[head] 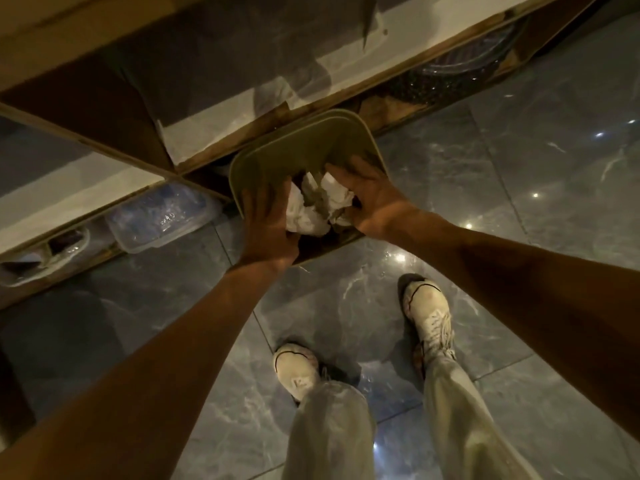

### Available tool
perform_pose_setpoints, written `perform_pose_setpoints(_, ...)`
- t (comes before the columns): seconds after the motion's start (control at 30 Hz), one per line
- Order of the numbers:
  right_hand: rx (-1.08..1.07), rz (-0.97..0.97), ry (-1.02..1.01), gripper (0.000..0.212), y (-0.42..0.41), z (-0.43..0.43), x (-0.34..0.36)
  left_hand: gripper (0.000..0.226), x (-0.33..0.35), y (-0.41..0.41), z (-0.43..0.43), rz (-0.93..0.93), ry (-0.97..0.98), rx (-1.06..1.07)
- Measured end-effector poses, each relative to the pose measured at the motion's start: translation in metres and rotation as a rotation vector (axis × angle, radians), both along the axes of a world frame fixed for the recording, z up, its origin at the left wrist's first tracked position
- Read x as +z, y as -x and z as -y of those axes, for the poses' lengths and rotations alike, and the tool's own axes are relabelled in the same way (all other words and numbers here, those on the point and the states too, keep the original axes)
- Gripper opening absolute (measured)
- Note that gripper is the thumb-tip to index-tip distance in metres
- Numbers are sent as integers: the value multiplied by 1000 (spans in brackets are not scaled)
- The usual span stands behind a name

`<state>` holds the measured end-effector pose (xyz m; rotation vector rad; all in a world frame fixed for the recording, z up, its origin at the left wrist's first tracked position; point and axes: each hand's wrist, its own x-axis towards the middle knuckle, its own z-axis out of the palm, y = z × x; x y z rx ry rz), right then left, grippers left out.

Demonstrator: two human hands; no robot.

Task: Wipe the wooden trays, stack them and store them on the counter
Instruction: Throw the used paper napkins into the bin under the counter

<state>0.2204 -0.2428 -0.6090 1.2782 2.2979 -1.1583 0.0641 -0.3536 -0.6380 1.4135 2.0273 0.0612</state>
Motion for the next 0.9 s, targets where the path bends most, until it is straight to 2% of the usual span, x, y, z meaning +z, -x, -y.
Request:
perform_pose_setpoints(0.13, -68, -34, -32, 72, -24, 9, 11, 69, 16, 5, 1, 4, -18, 5)
perform_pose_setpoints(0.23, -17, -5, -35, 73, -41, 14, 24, 61, 36, 9, 2, 6, -4, 19)
perform_pose_setpoints(0.4, 103, 97, -127, 80, -65, 18, 79, 74, 98, 5, 13, -65, 225, 0)
perform_pose_setpoints(0.5, 154, 169, -151, 77, -75, 24, 131, 71, 152, -4, 26, -76, 308, -20)
perform_pose_setpoints(0.67, 148, 121, -170, 76, -86, 39, 234, 69, 267, -21, 45, -89, 276, 38)
perform_pose_setpoints(0.9, 170, 71, -194, 75, -95, 49, 373, 69, 411, -45, 58, -79, 93, 123)
